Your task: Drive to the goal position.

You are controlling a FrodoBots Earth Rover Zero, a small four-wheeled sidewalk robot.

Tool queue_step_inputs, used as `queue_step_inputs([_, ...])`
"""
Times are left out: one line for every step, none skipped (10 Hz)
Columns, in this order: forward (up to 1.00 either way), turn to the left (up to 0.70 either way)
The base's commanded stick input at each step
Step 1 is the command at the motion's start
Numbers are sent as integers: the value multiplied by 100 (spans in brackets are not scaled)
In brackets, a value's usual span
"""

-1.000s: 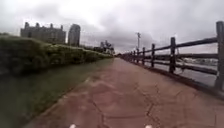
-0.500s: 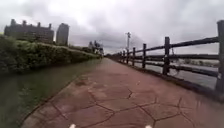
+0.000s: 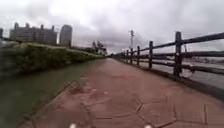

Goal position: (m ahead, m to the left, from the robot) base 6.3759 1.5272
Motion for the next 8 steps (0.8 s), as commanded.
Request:
queue_step_inputs([93,0])
queue_step_inputs([93,0])
queue_step_inputs([93,0])
queue_step_inputs([93,0])
queue_step_inputs([93,0])
queue_step_inputs([93,0])
queue_step_inputs([93,0])
queue_step_inputs([93,0])
